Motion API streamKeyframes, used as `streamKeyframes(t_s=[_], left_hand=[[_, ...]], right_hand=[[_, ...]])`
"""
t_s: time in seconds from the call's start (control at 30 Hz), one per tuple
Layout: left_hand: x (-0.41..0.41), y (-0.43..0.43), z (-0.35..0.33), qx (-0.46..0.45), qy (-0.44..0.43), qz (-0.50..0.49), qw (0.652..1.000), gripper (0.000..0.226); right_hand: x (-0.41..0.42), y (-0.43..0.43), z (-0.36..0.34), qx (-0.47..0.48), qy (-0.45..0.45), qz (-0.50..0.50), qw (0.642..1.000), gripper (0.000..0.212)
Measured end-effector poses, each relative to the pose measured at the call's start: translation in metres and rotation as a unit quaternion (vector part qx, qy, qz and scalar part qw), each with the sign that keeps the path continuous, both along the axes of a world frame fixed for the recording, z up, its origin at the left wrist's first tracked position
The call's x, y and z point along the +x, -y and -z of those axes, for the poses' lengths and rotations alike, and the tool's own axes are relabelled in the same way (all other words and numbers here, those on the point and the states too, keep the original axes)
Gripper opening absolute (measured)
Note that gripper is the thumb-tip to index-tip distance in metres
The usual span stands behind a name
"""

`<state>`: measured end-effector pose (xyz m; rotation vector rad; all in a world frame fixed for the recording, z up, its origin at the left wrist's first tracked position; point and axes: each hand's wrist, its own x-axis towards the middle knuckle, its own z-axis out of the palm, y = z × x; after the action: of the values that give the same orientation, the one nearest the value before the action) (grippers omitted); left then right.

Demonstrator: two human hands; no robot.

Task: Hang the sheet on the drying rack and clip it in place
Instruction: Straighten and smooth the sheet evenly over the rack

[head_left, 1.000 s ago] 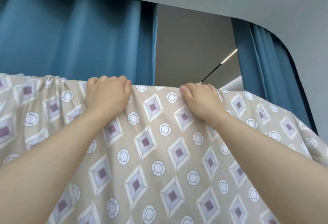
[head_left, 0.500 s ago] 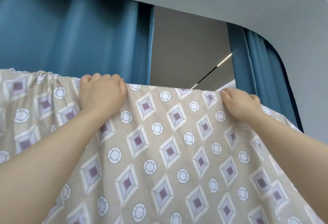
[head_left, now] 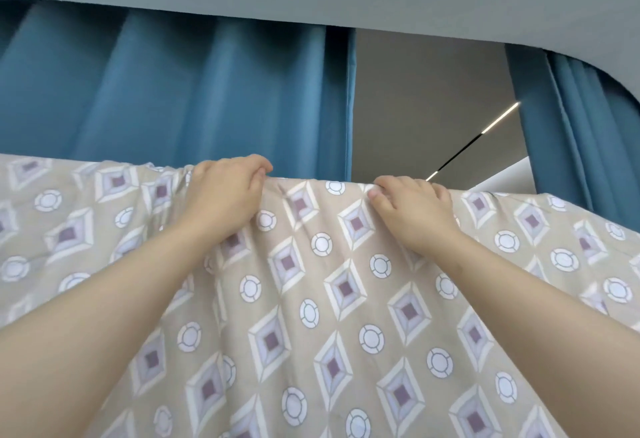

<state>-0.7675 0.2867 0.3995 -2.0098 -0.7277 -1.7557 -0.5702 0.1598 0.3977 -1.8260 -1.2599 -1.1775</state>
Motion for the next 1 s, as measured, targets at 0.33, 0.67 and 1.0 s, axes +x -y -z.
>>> streamKeyframes(t_s=[0.33,0.67,1.0], left_hand=[[-0.087,-0.066,-0.005,-0.032,-0.052,-0.087,0.994,0.036],[-0.115,-0.097,0.003,0.066,0.018,0.065,0.996,0.021],[-0.131,-0.084,0.022,0.112,-0.122,-0.026,0.986,0.034]], right_hand=[[-0.100,-0.059,-0.012,-0.017,-0.017,-0.042,0.999,0.039],[-0.124,-0.082,-0.004,0.097,-0.048,-0.148,0.983,0.015],[-0.124,-0.075,0.002,0.077,-0.071,-0.147,0.984,0.012]])
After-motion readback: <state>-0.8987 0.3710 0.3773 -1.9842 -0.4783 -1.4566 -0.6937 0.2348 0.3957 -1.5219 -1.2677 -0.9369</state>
